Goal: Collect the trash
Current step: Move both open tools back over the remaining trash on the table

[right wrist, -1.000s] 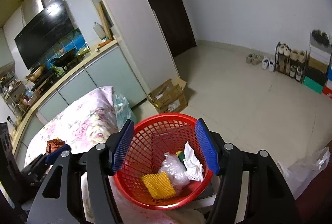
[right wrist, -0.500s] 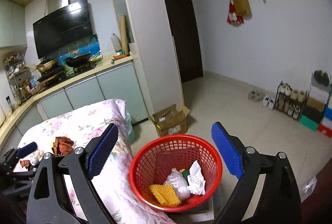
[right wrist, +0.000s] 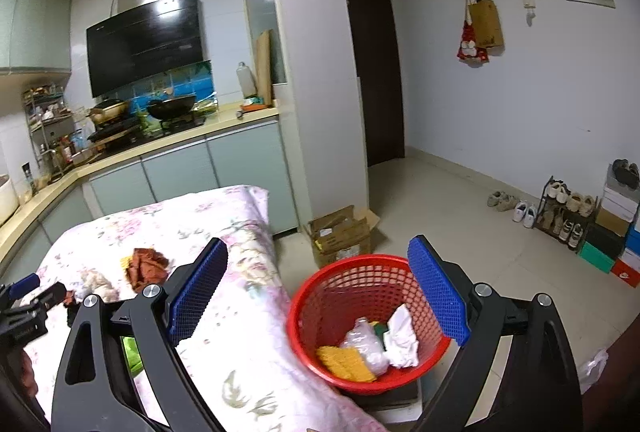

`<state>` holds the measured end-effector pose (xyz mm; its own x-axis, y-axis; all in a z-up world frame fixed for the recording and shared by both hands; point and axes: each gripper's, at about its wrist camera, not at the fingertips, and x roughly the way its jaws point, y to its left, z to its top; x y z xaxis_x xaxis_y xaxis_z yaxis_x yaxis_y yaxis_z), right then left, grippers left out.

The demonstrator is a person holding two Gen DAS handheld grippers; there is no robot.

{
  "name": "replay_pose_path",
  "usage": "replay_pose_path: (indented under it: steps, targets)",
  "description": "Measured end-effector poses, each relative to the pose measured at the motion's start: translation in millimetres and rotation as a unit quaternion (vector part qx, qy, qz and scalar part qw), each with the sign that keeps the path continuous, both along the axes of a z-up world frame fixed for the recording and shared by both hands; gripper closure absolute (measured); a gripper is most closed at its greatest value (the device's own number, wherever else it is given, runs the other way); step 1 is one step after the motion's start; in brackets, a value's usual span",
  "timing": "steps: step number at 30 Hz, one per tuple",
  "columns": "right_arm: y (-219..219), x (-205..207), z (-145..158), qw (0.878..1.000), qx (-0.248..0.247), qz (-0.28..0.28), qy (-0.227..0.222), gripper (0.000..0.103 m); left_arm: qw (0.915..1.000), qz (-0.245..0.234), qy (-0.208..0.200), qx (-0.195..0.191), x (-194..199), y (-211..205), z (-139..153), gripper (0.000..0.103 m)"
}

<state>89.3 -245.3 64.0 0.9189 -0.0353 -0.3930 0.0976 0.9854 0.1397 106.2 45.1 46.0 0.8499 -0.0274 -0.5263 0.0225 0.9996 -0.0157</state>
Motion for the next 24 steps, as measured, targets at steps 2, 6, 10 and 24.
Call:
replay_pose_path:
  steps: [2,6,10,24]
  targets:
    - [8,-2,1,1.000,0.000,0.006,-0.001,0.014,0.9998,0.015,0.000,-0.012,-3,18,2,0.017]
    - [23,-10,2,1.000,0.003,0.023,-0.002,0.014,0.9977,0.054,0.000,-0.040,-9,60,11,0.017]
    - [34,-19,3,0.999,0.016,0.038,-0.004,0.014,0.9941,0.093,-0.011,-0.055,-17,98,24,0.017]
    - [80,-25,1,0.997,0.012,0.072,0.022,0.014,0.9865,0.049,0.070,-0.140,26,120,-19,0.017]
